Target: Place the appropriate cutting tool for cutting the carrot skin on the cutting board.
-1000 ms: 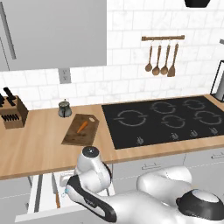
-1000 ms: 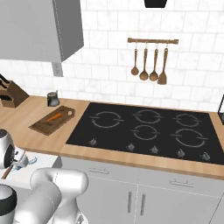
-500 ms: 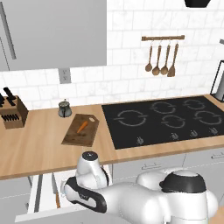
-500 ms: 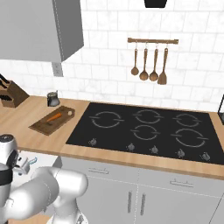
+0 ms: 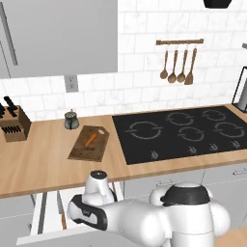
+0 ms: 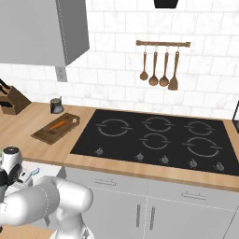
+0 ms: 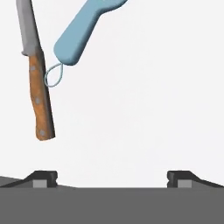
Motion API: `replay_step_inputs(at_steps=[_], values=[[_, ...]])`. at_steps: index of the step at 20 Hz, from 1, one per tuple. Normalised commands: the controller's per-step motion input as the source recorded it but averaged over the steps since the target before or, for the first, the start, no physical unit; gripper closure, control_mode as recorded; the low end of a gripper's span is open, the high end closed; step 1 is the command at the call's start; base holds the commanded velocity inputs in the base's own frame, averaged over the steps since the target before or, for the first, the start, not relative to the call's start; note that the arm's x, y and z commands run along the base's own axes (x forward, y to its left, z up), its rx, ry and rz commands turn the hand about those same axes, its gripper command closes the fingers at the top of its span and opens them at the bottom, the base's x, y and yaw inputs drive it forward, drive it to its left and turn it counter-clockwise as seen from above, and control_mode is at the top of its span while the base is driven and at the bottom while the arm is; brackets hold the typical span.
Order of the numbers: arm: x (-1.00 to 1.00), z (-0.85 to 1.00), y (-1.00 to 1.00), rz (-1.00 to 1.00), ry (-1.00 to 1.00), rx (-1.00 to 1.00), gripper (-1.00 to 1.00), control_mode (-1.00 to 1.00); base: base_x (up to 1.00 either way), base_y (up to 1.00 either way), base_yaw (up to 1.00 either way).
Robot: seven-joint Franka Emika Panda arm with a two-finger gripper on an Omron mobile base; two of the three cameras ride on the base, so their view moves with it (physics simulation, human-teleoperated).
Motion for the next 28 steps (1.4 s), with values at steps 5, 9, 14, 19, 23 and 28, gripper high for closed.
replay_step_inputs(at_steps=[5, 9, 14, 19, 23, 28], values=[[-0.40, -0.12, 0.05, 0.00, 0.01, -0.02, -1.00, -1.00, 0.00, 0.00, 0.00], [-0.52, -0.10, 0.00, 0.00, 0.02, -0.03, -1.00, -1.00, 0.00, 0.00, 0.00], [-0.41, -0.10, 0.00, 0.00, 0.07, -0.01, -1.00, -1.00, 0.00, 0.00, 0.00], [-0.48, 0.00, 0.00, 0.00, 0.10, -0.01, -1.00, -1.00, 0.00, 0.00, 0.00], [-0.28, 0.00, 0.00, -0.02, 0.12, -0.01, -1.00, -1.00, 0.00, 0.00, 0.00], [0.15, 0.30, 0.00, -0.03, 0.07, -0.01, -1.00, -1.00, 0.00, 0.00, 0.00]])
